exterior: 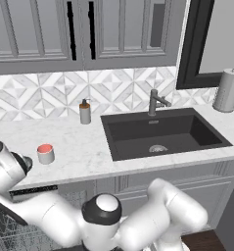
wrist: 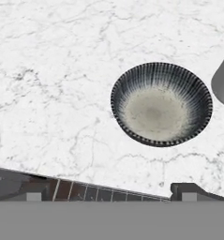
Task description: Pick up the cup and bowl from the counter, place them in the dishwasher, and close the dishwasher door.
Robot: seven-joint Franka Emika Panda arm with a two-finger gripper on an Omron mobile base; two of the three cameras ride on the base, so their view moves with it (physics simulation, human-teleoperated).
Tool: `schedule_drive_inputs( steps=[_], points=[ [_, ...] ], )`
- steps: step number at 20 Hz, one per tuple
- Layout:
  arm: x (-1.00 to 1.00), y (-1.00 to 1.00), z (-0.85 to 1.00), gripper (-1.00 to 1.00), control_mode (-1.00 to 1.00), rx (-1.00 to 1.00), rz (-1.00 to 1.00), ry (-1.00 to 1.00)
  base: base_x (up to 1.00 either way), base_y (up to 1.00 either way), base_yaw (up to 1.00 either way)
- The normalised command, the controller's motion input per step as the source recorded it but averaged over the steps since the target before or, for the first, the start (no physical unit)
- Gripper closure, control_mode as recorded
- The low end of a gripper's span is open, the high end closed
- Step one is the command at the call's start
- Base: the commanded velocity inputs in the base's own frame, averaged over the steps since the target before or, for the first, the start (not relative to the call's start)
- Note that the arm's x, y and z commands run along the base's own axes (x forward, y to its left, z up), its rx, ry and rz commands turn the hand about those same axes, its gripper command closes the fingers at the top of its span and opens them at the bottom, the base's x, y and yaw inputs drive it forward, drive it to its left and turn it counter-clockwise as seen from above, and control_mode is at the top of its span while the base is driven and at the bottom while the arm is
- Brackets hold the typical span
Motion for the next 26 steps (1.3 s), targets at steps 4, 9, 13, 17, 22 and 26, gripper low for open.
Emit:
schedule_drive_inputs(
  steps=[4,9,13,17,22,26],
  points=[
    [0.17,-0.09,-0.17,-1.00,-1.00,-0.04,0.00,0.00,0.00,0.00,0.00],
    [0.33,-0.10,-0.24,-1.00,-1.00,0.00,0.11,0.00,0.00,0.00,0.00],
    [0.30,0.00,-0.04,-1.00,-1.00,-0.01,0.16,0.00,0.00,0.00,0.00],
    [0.22,0.00,-0.14,-1.00,-1.00,-0.03,0.14,0.00,0.00,0.00,0.00],
    [0.08,0.05,-0.09,-1.00,-1.00,-0.11,0.08,0.00,0.00,0.00,0.00],
    [0.17,0.00,-0.06,-1.00,-1.00,-0.11,0.05,0.00,0.00,0.00,0.00]
  ],
)
